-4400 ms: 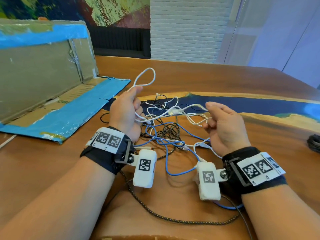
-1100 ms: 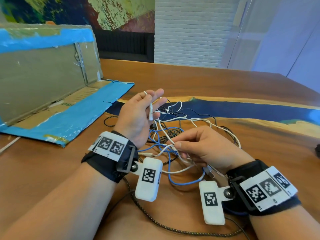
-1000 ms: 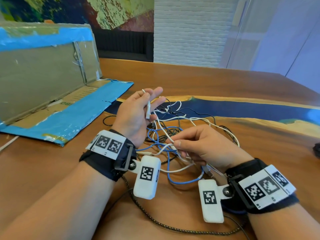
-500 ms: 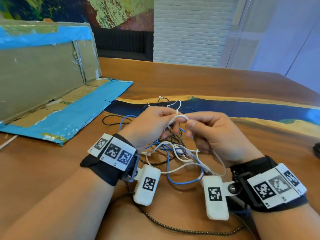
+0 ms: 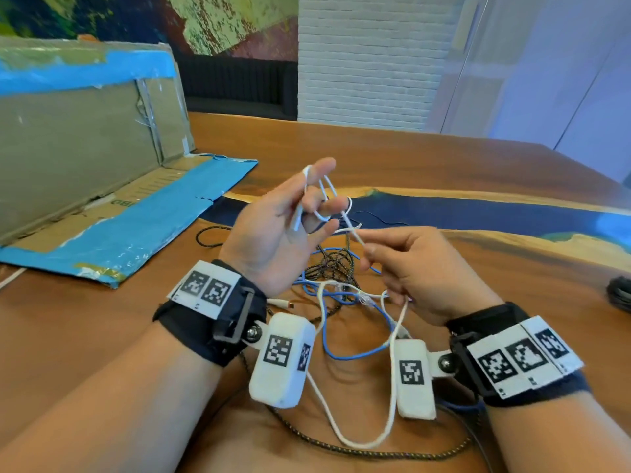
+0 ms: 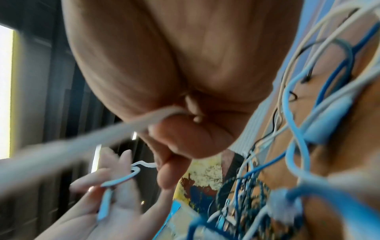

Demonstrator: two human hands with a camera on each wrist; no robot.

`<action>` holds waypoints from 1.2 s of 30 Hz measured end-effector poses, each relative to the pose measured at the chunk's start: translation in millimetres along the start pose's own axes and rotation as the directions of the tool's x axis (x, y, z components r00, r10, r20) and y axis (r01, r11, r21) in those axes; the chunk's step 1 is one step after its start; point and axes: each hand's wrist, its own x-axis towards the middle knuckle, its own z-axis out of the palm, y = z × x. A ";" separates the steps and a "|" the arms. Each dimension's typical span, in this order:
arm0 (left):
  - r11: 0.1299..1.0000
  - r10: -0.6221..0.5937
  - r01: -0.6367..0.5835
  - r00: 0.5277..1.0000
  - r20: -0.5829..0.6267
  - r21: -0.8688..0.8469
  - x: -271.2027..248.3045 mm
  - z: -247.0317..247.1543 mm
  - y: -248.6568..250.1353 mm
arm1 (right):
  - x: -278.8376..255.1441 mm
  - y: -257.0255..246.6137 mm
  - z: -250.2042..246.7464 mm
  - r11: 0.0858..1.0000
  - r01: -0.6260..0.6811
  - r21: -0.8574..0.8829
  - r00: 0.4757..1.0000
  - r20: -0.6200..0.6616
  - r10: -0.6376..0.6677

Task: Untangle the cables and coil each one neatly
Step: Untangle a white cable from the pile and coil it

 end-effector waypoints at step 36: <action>0.903 0.133 -0.061 0.981 -0.142 0.426 7.4 -1.6 -12.3 | -15.2 -15.4 27.7 0.997 0.030 -0.071 0.981 0.194 -0.016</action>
